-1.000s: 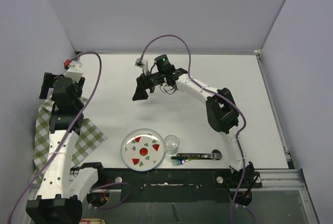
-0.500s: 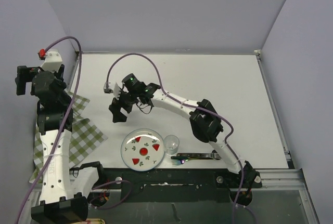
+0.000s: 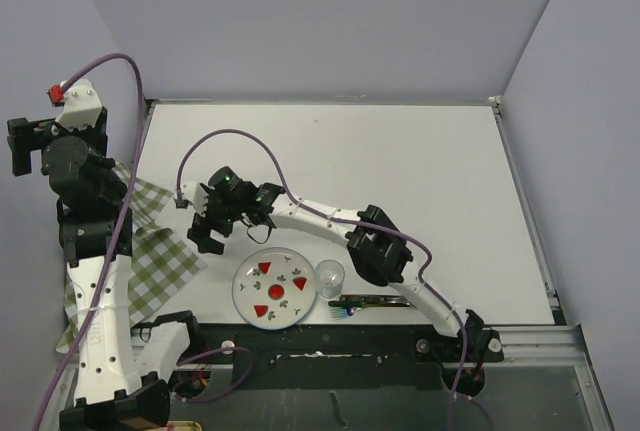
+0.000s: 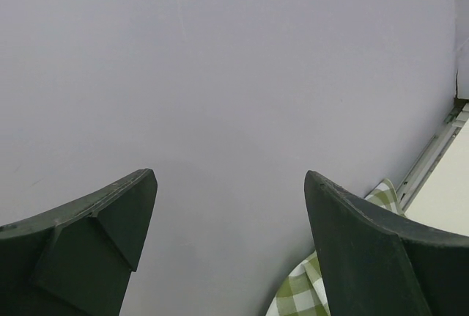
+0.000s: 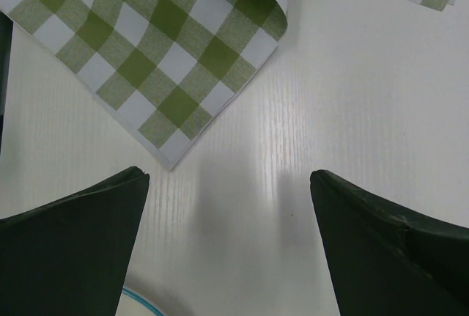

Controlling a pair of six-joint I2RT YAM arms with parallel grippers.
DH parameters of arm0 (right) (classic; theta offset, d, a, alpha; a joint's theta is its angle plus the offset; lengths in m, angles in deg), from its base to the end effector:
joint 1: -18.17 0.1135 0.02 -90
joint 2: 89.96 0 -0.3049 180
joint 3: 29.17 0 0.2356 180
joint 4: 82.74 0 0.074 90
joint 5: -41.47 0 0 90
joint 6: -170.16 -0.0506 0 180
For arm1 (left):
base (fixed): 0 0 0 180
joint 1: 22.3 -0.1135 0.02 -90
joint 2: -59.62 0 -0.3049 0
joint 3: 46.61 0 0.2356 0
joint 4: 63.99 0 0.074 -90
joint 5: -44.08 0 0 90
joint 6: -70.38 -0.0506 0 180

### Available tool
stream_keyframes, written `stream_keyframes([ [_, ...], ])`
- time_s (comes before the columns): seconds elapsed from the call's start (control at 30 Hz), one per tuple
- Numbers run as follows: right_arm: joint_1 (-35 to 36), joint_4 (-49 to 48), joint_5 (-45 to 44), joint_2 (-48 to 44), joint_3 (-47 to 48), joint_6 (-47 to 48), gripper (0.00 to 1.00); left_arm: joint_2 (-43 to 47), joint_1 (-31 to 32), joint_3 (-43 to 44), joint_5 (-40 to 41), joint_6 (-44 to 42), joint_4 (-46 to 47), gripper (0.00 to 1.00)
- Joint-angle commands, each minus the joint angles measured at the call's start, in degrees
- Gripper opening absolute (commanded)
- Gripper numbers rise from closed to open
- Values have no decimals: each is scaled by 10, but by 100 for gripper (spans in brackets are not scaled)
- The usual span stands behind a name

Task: Set the dinner table for one person
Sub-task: Pick up the napkin from the corner of the board.

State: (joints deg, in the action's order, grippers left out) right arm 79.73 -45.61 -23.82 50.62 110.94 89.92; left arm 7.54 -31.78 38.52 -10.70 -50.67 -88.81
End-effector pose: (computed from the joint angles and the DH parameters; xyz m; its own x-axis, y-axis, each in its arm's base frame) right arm 0.2606 0.5255 0.2320 -0.1242 -0.5527 -0.8241 -0.9919 0.0484 0.1171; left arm 0.1375 0.0525 0.4990 -0.2388 0.3873 -0.8905 -0.6704 0.5976 0.4397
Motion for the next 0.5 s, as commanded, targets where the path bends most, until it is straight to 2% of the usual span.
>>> stream_keyframes([
  [0.0,3,-91,-20,3,16,-40,98,6,-4,25,-8,19,30,81],
  [0.2,4,-156,-9,17,37,-76,98,11,-4,13,-15,31,22,81],
  [0.33,-2,-186,70,35,55,-118,100,12,-4,2,-18,33,21,81],
  [0.47,-3,-213,130,50,60,-150,95,13,-4,-6,-20,36,20,80],
])
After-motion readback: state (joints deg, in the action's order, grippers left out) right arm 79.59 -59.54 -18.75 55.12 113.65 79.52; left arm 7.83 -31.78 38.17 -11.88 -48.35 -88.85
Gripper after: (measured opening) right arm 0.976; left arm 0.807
